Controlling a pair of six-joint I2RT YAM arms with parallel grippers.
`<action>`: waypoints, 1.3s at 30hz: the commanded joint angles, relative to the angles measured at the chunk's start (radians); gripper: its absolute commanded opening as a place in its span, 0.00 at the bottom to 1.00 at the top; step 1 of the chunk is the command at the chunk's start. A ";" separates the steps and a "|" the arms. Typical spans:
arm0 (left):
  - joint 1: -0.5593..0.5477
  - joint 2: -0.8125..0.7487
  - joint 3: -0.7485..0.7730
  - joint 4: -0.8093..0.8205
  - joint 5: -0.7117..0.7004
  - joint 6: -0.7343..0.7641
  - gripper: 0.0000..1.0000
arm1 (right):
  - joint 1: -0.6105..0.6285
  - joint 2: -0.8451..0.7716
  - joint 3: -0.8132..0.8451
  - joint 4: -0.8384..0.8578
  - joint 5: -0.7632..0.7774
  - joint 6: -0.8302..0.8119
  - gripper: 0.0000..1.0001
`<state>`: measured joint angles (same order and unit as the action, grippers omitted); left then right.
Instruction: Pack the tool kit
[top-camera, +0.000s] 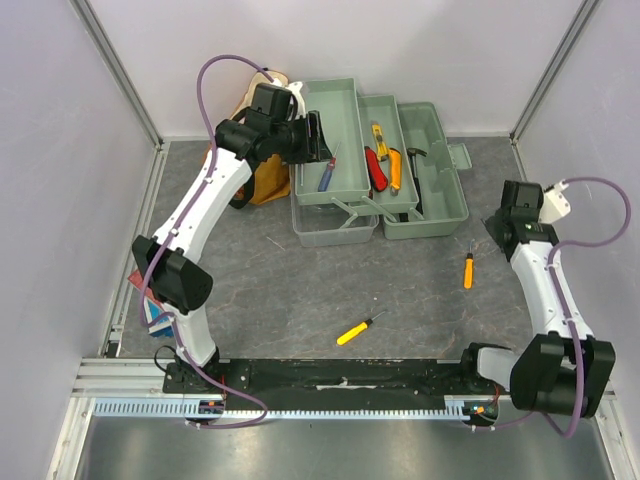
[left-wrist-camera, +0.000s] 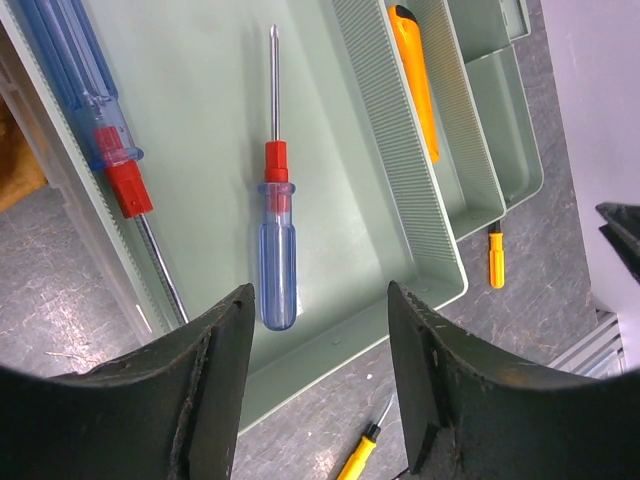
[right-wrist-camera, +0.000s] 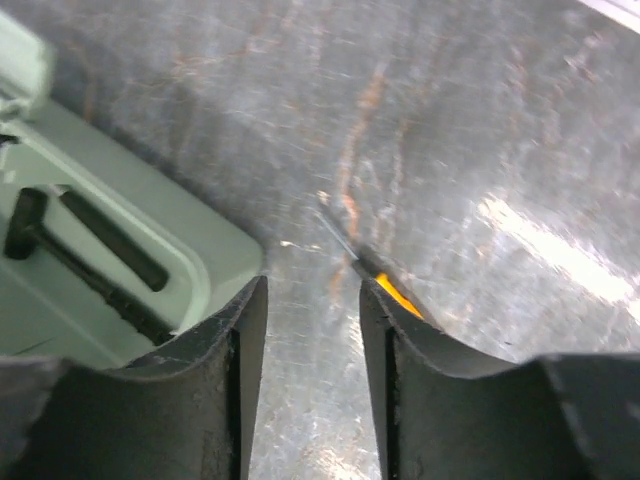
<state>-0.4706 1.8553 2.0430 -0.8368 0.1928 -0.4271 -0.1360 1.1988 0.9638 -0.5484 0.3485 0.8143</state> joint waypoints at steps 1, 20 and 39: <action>0.009 -0.065 0.016 0.001 0.010 0.034 0.62 | -0.014 -0.047 -0.085 -0.094 0.061 0.026 0.46; 0.021 -0.119 -0.035 0.004 0.022 0.037 0.62 | -0.016 0.211 -0.275 0.157 -0.131 -0.104 0.70; 0.033 -0.159 -0.056 0.001 0.008 0.051 0.62 | -0.016 0.354 -0.243 0.229 -0.212 -0.178 0.10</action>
<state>-0.4458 1.7473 1.9945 -0.8371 0.1936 -0.4175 -0.1520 1.5078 0.7414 -0.2848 0.1883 0.6468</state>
